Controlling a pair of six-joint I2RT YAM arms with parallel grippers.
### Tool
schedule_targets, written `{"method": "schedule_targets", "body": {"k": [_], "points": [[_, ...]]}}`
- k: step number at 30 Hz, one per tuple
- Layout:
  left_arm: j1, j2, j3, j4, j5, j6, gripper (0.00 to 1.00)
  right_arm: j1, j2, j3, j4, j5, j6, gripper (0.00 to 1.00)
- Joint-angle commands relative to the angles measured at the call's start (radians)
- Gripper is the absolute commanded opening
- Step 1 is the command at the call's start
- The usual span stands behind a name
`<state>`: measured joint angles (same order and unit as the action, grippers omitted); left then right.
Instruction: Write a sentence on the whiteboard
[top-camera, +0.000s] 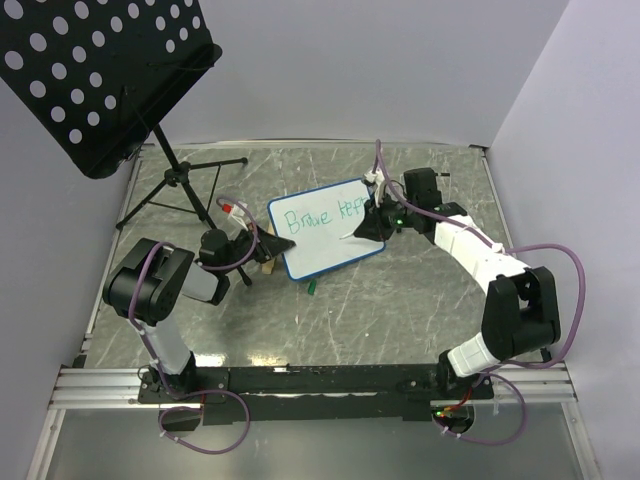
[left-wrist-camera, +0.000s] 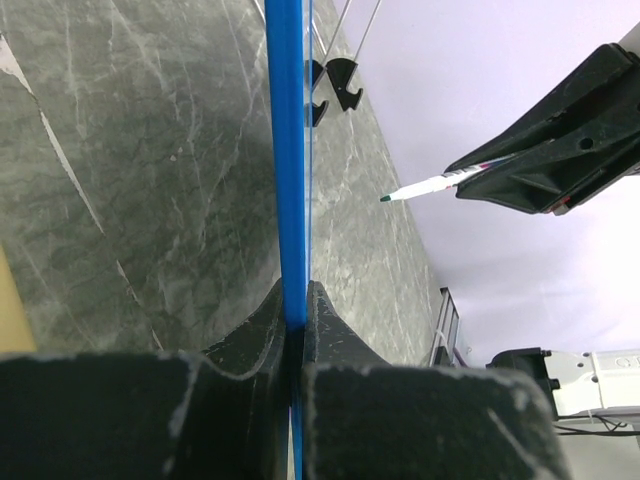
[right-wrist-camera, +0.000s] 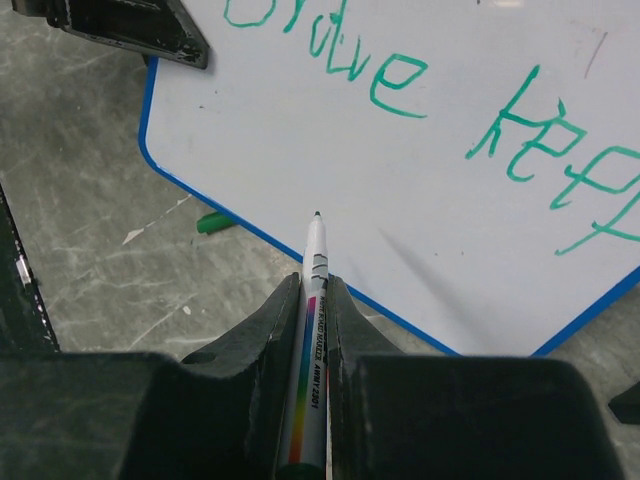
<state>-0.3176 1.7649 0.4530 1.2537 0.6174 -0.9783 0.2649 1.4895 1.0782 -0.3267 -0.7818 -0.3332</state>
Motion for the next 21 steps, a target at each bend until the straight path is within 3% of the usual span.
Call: {"method": "schedule_targets", "body": {"k": [1, 21], "points": [[-0.003, -0.018, -0.004, 0.296, 0.002, 0.012, 0.01, 0.014, 0.011, 0.031, 0.052, -0.007, -0.001, 0.00], [-0.005, -0.027, -0.016, 0.305, -0.011, 0.000, 0.01, 0.040, 0.041, 0.046, 0.094, 0.016, 0.019, 0.00]]}}
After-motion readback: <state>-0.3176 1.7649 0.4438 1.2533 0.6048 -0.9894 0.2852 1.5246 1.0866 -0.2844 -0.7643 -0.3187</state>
